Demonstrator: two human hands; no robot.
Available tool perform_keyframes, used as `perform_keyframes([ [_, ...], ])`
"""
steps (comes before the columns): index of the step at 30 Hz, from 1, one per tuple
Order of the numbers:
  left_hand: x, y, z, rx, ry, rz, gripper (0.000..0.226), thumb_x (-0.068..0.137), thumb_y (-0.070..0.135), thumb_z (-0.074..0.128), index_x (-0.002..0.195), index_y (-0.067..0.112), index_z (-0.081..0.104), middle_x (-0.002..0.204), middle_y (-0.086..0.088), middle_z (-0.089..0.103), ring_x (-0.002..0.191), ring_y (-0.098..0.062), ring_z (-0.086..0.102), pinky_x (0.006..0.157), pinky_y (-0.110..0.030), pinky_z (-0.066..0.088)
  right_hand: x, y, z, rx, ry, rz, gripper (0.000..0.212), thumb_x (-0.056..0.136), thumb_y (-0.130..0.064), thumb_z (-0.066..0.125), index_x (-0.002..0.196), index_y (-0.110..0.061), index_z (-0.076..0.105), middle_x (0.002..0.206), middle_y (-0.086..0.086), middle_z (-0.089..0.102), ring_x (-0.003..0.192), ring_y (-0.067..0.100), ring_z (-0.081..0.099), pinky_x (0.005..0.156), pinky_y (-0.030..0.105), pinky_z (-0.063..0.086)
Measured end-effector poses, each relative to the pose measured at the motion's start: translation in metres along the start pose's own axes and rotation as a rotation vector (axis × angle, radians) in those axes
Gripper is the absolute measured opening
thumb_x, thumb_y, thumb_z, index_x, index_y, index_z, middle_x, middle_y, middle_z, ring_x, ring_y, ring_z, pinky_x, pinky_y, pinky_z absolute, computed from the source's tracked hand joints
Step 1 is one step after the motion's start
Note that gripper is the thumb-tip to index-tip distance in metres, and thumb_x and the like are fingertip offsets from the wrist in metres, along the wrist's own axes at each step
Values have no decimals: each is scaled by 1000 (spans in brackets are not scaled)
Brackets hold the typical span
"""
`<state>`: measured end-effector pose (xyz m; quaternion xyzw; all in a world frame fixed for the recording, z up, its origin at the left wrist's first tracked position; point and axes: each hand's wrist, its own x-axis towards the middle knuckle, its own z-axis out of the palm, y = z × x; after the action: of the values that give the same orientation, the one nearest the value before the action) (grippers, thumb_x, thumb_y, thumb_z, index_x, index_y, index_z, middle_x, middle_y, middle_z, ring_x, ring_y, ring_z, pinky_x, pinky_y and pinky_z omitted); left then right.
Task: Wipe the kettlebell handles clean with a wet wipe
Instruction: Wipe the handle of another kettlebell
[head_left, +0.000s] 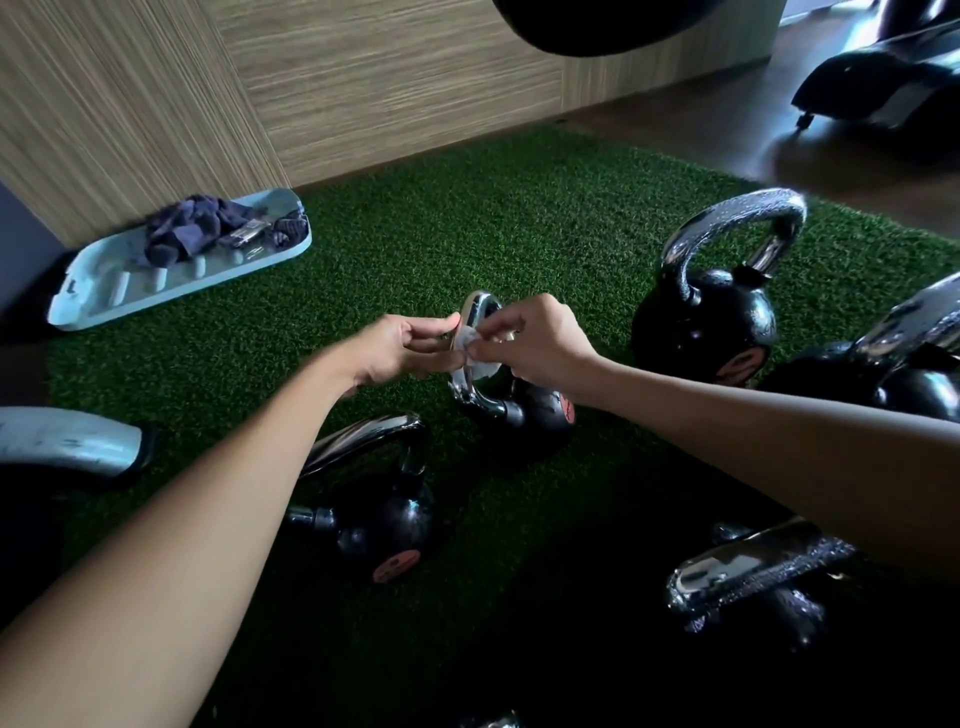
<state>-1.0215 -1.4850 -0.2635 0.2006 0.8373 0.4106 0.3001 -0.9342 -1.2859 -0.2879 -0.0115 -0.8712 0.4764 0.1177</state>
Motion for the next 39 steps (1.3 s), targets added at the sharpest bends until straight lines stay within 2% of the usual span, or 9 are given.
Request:
perform_keyframes([
  [4, -1, 0, 3, 31, -17, 3, 76, 81, 31, 81, 149, 28, 46, 120, 20, 64, 128, 3, 48, 121, -37, 18, -13, 6, -4, -37, -73, 13, 18, 75, -27, 90, 89, -18, 82, 65, -17, 65, 48, -14, 52, 47, 5, 35],
  [8, -1, 4, 6, 47, -30, -8, 87, 70, 48, 82, 148, 33, 46, 130, 16, 63, 131, 3, 48, 124, -45, 13, -17, 10, -3, -54, -46, -21, 17, 73, -28, 90, 87, -21, 83, 67, -17, 68, 53, -14, 56, 52, 5, 39],
  [11, -1, 8, 7, 56, -15, 6, 81, 74, 40, 80, 148, 32, 47, 128, 14, 63, 117, 11, 50, 124, -43, 15, -22, 21, -2, -159, -105, -39, 12, 74, -24, 89, 84, -21, 83, 69, -12, 72, 57, -8, 60, 57, 7, 43],
  [18, -4, 15, 10, 121, 12, 17, 75, 79, 36, 80, 147, 33, 49, 152, 6, 47, 141, -6, 40, 125, -45, 17, -2, 31, -4, -329, -247, -26, 16, 83, -24, 84, 95, -14, 82, 84, -1, 77, 66, 2, 63, 57, 6, 42],
  [22, -4, 19, 7, 237, 18, 73, 80, 72, 45, 81, 146, 31, 51, 156, 8, 42, 141, -5, 37, 124, -37, 19, -1, 31, 0, -15, -329, 121, 7, 85, -19, 82, 91, -20, 79, 63, -11, 71, 44, -4, 52, 44, 10, 39],
  [28, -1, 13, 0, 378, 78, 55, 95, 54, 73, 75, 141, 41, 54, 158, 7, 41, 144, -14, 37, 122, -45, 27, 2, 29, 8, 269, -280, 382, 11, 82, -16, 84, 90, -14, 78, 58, -6, 66, 43, 3, 46, 40, 17, 39],
  [31, -2, 12, 0, 383, 79, 66, 95, 54, 72, 77, 141, 40, 54, 156, 9, 43, 139, -11, 41, 119, -41, 31, 5, 26, 10, 261, -289, 409, 14, 82, -14, 84, 94, -11, 77, 64, -2, 67, 43, 4, 46, 40, 18, 39],
  [35, -4, 15, 3, 393, 76, 77, 88, 62, 59, 78, 143, 34, 54, 153, 11, 46, 132, -7, 44, 113, -35, 36, 16, 32, 17, 547, -143, 595, 32, 84, -10, 80, 114, -9, 68, 73, 4, 67, 44, 3, 44, 39, 14, 35],
  [39, -5, 21, 7, 416, 69, 67, 88, 64, 58, 78, 144, 33, 52, 154, 10, 45, 129, -12, 50, 112, -40, 39, 22, 32, 17, 660, -29, 695, 21, 87, -8, 77, 105, -13, 67, 75, 2, 66, 49, 3, 44, 43, 14, 38],
])
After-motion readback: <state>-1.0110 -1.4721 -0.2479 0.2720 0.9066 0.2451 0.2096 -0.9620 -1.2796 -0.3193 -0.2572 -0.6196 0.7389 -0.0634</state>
